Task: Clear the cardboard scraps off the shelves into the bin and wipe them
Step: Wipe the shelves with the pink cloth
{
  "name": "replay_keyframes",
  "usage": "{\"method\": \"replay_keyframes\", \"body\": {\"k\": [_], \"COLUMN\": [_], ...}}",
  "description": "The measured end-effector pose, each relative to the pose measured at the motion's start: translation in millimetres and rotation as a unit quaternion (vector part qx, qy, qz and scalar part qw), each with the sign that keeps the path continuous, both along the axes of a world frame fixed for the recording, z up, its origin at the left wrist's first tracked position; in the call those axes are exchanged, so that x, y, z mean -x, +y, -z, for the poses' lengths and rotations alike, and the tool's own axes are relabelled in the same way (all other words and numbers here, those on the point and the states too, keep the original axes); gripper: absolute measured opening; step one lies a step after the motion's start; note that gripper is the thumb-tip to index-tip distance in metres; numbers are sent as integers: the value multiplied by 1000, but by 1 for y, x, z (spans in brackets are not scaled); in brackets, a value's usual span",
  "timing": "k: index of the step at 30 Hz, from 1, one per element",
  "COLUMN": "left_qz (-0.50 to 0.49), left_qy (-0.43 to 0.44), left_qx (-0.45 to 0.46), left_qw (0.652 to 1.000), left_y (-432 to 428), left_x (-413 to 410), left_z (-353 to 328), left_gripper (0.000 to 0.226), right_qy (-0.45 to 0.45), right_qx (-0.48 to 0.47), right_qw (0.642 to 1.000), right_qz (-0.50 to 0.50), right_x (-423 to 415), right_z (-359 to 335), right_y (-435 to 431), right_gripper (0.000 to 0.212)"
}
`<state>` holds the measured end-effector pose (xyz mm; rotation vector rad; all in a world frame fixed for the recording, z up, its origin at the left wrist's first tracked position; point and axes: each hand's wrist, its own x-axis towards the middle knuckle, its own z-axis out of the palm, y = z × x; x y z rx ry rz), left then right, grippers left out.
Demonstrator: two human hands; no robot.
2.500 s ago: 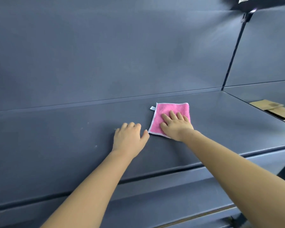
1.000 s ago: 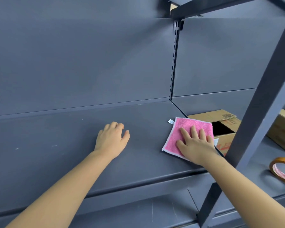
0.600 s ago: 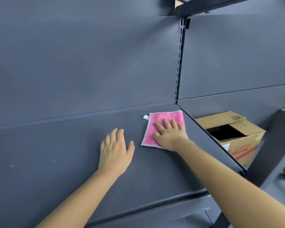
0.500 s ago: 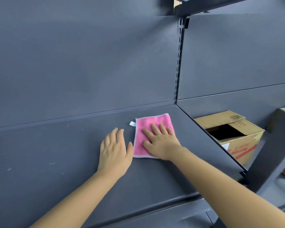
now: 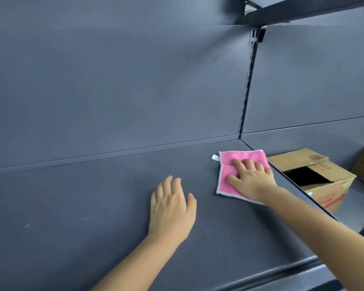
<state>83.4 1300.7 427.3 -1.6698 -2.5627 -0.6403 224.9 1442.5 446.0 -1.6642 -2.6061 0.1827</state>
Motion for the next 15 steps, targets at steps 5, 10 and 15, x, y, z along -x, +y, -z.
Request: {"method": "replay_keyframes", "body": {"k": [5,10,15], "left_qz": [-1,8,5], "left_qy": [1,-39,-99], "left_qx": [7,-24,-87], "left_qw": [1000,999,991], "left_y": [7,4,-3], "left_x": [3,4,14], "left_z": [4,2,-10], "left_gripper": [48,70,94], "right_qy": [-35,-36,-67], "right_qx": [30,35,33], "right_qw": [999,993,982], "right_qz": [-9,-103,-176], "right_x": [50,118,128], "right_z": [0,2,-1], "right_y": [40,14,-31], "right_gripper": [60,60,62]}}
